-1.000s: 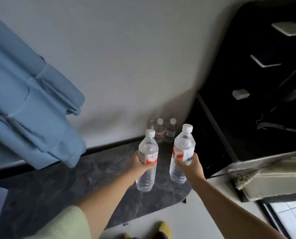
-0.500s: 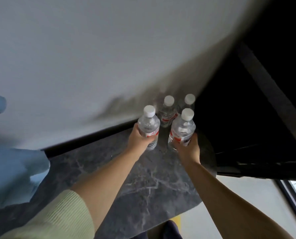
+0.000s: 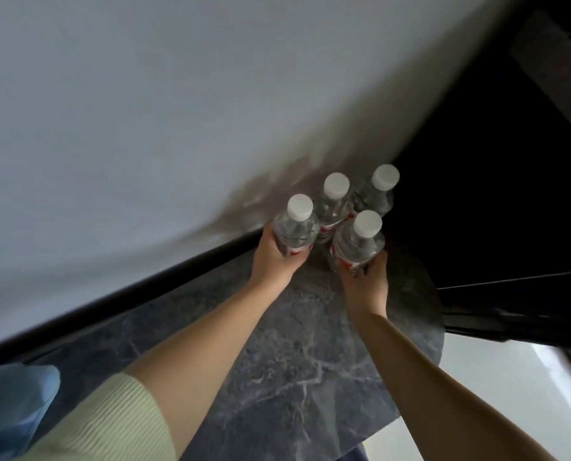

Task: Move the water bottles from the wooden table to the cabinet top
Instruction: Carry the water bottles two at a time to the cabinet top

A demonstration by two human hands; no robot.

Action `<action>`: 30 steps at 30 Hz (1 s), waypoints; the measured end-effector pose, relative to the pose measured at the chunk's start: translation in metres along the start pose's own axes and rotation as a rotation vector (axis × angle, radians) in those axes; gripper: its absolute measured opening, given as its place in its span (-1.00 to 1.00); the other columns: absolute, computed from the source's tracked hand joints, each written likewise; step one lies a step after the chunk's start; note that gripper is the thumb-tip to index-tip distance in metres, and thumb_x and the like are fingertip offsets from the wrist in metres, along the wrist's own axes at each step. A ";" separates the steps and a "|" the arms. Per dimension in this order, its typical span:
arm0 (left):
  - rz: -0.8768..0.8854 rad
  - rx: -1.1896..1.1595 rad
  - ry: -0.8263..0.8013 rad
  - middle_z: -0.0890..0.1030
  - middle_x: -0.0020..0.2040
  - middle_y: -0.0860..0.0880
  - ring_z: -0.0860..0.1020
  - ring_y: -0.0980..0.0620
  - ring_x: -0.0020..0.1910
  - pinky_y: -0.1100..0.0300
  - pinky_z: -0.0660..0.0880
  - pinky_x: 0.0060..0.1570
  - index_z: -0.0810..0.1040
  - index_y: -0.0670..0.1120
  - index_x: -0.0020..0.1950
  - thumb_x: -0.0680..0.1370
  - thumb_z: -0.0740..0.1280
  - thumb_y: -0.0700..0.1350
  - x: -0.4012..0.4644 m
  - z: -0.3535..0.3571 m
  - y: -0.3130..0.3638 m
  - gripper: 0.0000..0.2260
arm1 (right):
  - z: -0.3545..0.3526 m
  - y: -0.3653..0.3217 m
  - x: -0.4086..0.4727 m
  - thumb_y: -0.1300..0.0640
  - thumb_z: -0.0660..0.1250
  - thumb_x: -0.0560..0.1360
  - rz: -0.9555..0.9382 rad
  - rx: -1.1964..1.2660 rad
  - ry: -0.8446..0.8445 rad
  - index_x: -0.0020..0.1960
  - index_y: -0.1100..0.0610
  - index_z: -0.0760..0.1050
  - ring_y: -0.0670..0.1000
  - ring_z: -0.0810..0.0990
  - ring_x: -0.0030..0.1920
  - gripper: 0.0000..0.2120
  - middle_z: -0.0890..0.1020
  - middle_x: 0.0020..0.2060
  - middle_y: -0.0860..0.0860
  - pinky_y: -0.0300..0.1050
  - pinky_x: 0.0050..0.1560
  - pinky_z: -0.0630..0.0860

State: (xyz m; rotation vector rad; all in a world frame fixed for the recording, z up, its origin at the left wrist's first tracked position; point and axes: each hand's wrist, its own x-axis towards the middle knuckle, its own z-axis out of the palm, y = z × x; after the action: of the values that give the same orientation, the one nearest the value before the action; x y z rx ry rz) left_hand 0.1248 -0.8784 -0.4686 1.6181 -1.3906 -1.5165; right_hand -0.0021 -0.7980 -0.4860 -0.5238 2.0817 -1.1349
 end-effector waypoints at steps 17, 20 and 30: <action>-0.203 0.172 -0.115 0.39 0.41 -0.08 0.42 -0.06 0.33 0.17 0.39 0.07 0.07 -0.03 0.52 0.43 0.49 -0.12 -0.023 -0.027 0.012 -0.20 | -0.015 0.006 -0.009 0.07 0.48 0.41 0.210 -0.209 -0.079 0.42 0.13 0.24 0.20 0.55 0.20 -0.31 0.54 0.26 0.14 -0.15 0.01 0.36; -0.227 0.219 -0.120 0.32 0.45 -0.10 0.39 -0.08 0.35 0.16 0.39 0.06 0.02 0.01 0.53 0.43 0.49 -0.08 -0.035 -0.034 0.023 -0.16 | -0.031 -0.008 -0.020 0.08 0.50 0.40 0.203 -0.236 -0.126 0.49 0.13 0.15 0.19 0.52 0.24 -0.21 0.50 0.31 0.17 -0.14 0.03 0.39; -0.062 0.383 -0.081 0.29 0.48 -0.12 0.33 -0.11 0.41 0.05 0.33 0.30 0.10 -0.04 0.53 0.46 0.45 0.04 -0.073 -0.061 0.129 -0.24 | -0.106 -0.122 -0.040 -0.04 0.44 0.46 0.009 -0.378 -0.199 0.57 0.06 -0.02 0.22 0.41 0.36 -0.13 0.32 0.45 0.19 -0.06 0.16 0.42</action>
State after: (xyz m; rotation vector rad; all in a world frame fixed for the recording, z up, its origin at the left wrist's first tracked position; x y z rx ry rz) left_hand 0.1514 -0.8726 -0.3108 1.8536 -1.7757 -1.4254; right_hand -0.0511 -0.7787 -0.3286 -0.7709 2.1244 -0.6513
